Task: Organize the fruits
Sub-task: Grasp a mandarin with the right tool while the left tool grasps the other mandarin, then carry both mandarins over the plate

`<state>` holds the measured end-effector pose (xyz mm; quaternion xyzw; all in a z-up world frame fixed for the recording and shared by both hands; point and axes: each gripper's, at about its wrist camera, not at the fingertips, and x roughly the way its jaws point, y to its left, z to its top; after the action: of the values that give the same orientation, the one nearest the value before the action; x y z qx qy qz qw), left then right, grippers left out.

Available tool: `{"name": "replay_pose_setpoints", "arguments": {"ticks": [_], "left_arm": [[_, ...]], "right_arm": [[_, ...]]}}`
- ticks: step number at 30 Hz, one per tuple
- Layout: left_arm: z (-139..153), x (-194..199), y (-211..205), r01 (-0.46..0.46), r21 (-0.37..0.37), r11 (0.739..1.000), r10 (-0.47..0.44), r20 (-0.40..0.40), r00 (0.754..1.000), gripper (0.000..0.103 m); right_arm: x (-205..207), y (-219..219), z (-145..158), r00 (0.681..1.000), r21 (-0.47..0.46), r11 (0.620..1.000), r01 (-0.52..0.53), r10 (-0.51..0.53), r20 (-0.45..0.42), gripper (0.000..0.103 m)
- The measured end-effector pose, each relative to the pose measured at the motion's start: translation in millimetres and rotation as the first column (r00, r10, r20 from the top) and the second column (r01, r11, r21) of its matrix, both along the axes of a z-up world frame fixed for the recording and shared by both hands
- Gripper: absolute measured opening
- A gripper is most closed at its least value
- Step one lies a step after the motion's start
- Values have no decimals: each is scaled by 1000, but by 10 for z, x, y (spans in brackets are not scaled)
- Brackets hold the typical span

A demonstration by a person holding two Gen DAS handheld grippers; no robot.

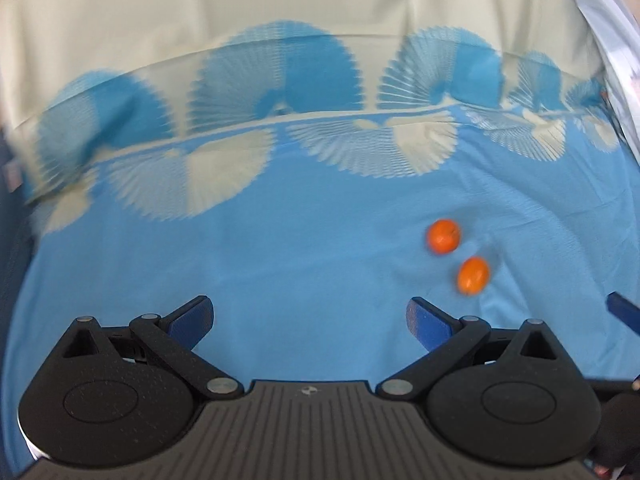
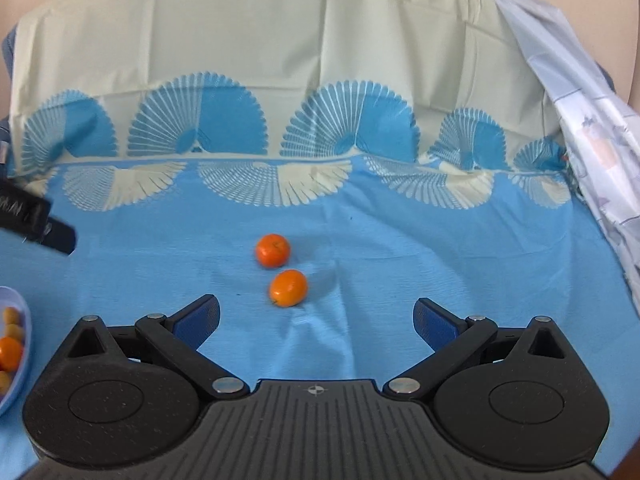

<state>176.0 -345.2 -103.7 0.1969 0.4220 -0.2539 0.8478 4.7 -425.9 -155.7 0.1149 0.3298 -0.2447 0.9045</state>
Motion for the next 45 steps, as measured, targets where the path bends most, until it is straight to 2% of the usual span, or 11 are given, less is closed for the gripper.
{"name": "replay_pose_setpoints", "arguments": {"ticks": [11,12,13,15,16,17,20,26,30,36,45], "left_arm": [[-899,521,-1191,230,35,972,-227,-82,970,102],[-946,535,-1262,247,33,968,-243,-94,965,102],[-982,549,-1315,260,26,965,-256,-108,961,102],[-1044,560,-1366,279,-21,960,-279,-148,949,75],[-1068,574,-1394,297,-38,954,-298,-196,934,45],[-1060,570,-1398,279,-36,960,-280,-194,940,35],[-993,545,-1281,237,-50,970,-242,-201,949,35],[-414,142,-406,92,-56,994,-101,-179,979,35],[-15,-300,410,-11,-29,1000,5,-178,984,35],[459,-918,1564,-119,-9,993,115,-189,975,35],[905,-1592,2860,-247,-30,968,242,-124,962,35]], "right_arm": [[749,-381,-800,996,49,996,-78,80,-36,101],[796,-385,-856,995,46,995,-94,95,-40,100],[826,-384,-902,993,44,993,-113,115,-40,93],[803,-358,-927,991,20,991,-136,136,-1,71],[787,-342,-925,988,10,988,-157,157,3,39],[776,-343,-921,988,15,987,-158,158,1,39],[722,-385,-880,992,46,991,-124,124,4,39],[377,-334,-453,998,87,994,-63,62,10,39],[-29,8,-25,996,102,991,-84,81,35,39],[-516,816,592,972,112,966,-234,229,63,39],[-945,2038,1222,888,138,878,-458,445,114,39]]}}
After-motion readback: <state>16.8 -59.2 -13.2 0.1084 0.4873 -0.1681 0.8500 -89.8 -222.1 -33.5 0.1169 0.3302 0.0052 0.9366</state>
